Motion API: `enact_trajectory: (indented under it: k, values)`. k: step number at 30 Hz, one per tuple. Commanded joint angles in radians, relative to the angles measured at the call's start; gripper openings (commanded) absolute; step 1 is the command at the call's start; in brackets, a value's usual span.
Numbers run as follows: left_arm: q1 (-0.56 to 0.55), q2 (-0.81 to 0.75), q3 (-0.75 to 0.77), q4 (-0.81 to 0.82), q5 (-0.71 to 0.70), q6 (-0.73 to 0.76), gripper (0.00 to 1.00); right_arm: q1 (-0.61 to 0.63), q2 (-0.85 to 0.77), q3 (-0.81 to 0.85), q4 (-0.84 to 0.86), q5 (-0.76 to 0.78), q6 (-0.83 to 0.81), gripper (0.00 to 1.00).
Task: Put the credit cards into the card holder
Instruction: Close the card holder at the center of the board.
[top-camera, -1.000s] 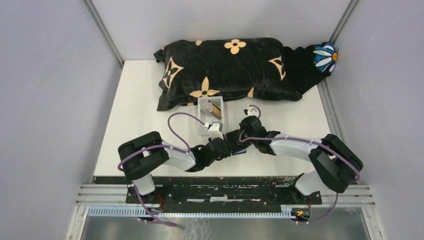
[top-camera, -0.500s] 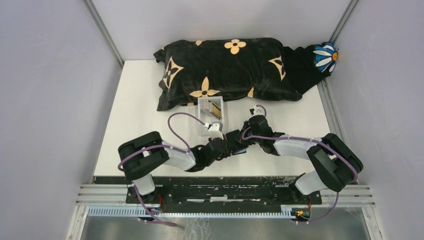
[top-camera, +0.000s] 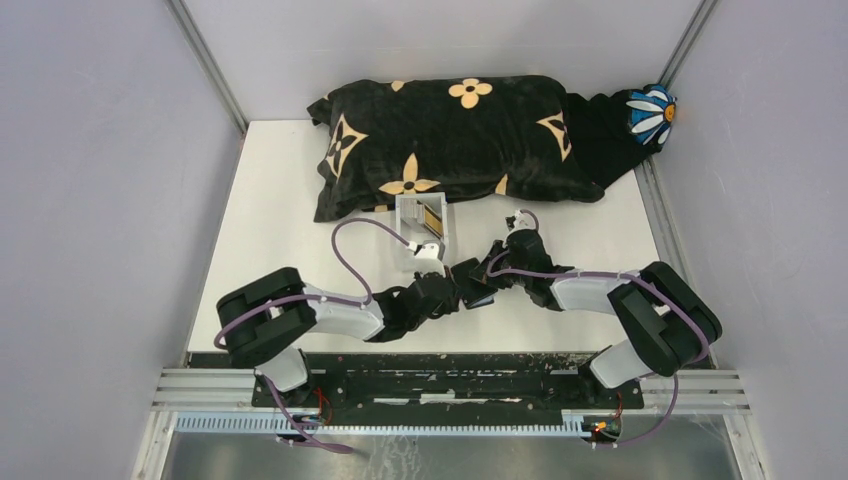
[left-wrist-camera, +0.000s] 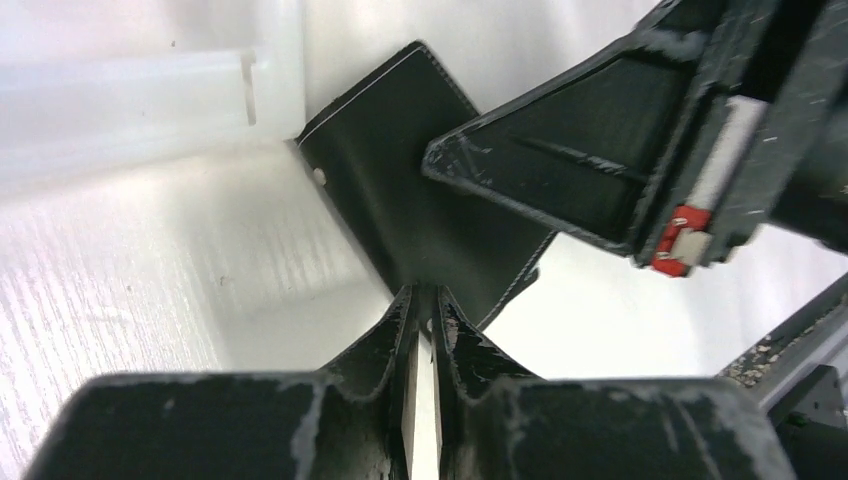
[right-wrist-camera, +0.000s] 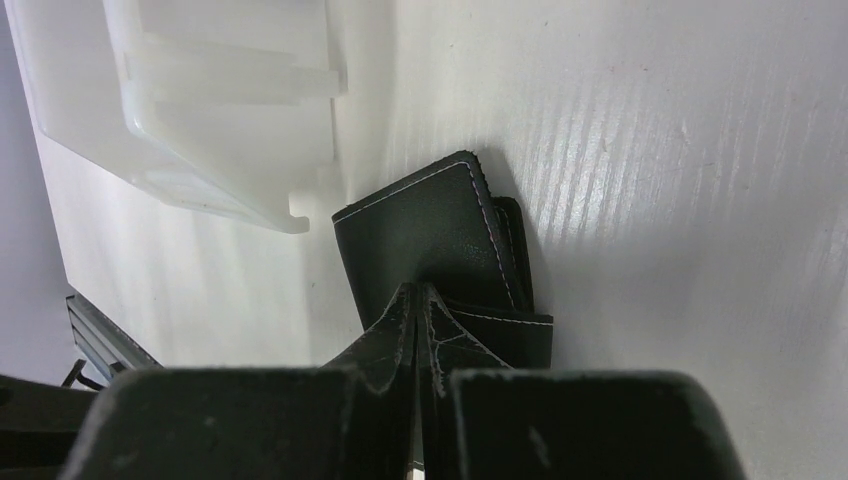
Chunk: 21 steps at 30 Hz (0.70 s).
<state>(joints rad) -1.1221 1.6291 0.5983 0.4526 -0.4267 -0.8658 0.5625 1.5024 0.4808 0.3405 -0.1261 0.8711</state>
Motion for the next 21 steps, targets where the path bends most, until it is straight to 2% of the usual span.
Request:
enact_trajectory:
  k: [1,9,21]
  values:
    - [0.003,-0.077,0.053,-0.013,-0.036,0.09,0.18,-0.029,0.064,-0.053,-0.133,0.12,-0.044,0.01]
    - [0.05,-0.079,0.145,-0.002,0.003,0.176,0.2,-0.036,0.067,-0.055,-0.127,0.111,-0.043,0.01]
    - [0.117,-0.009,0.137,0.085,0.111,0.152,0.17,-0.05,0.105,-0.058,-0.093,0.096,-0.044,0.01]
